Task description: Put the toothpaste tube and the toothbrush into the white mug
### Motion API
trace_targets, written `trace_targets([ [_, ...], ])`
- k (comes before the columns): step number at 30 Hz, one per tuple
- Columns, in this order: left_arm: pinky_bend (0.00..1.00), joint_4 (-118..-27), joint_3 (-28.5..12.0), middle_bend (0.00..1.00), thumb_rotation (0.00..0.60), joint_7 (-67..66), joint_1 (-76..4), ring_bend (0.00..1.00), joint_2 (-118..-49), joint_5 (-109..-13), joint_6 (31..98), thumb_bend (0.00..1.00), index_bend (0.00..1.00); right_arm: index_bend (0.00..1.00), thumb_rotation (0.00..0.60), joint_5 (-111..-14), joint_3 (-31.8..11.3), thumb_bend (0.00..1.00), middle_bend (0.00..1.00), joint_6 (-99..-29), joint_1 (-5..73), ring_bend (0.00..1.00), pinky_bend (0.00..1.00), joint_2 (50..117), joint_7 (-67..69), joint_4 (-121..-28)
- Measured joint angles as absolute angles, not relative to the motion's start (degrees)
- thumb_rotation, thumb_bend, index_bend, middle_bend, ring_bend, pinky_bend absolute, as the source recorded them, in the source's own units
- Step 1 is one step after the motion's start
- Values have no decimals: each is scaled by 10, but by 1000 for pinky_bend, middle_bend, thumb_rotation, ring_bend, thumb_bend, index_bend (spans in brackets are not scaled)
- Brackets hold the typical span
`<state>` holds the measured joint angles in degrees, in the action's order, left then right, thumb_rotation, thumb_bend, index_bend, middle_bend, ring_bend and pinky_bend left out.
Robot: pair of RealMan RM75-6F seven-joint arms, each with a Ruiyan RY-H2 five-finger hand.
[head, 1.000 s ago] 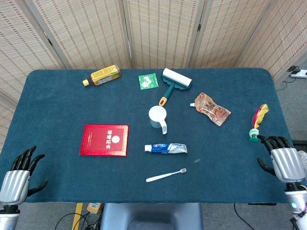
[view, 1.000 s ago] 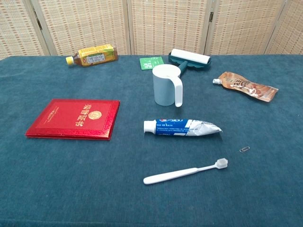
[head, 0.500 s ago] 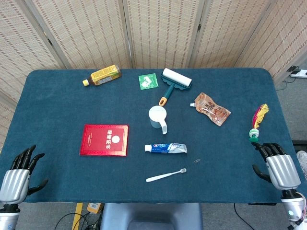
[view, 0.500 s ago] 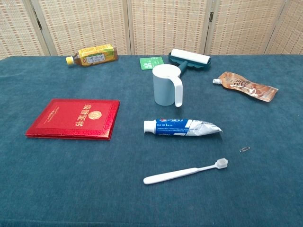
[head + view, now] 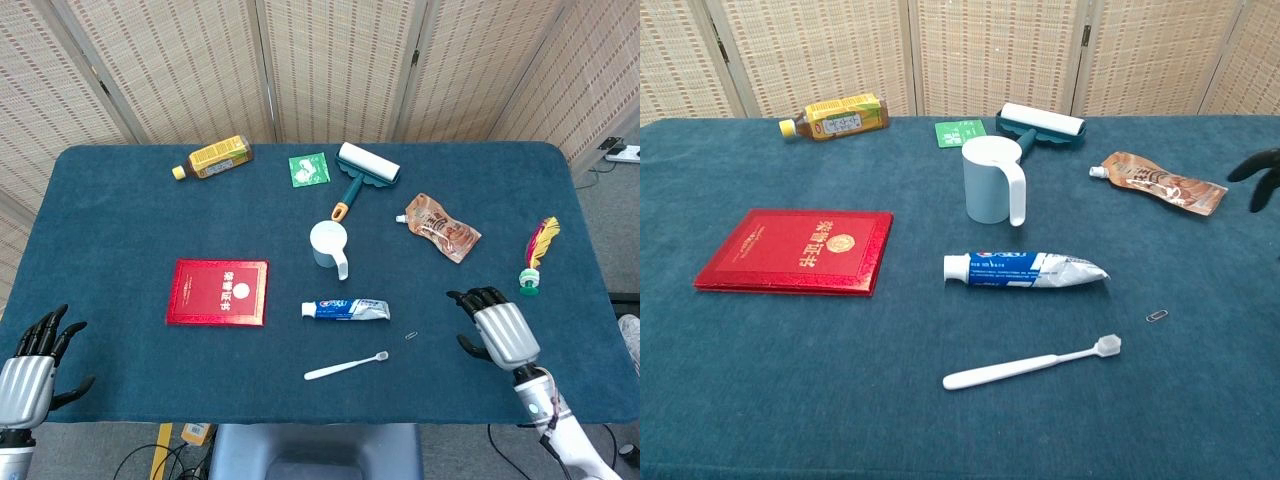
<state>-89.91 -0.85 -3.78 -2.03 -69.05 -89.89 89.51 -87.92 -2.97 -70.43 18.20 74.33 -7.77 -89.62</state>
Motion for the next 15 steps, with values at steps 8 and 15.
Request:
trace_targets([
  [8,146,-896,-4,45,600,-28,-11,62,-682,-893,901,228,226,222,600,-821,-71,209,352,-598,271,246,245,858,-111,-833],
  [15,146,-892,-3,45,600,-24,-6,62,-678,-885,900,229,226,222,600,-783,-98,209,353,-562,320,246,246,938,-133,-766],
])
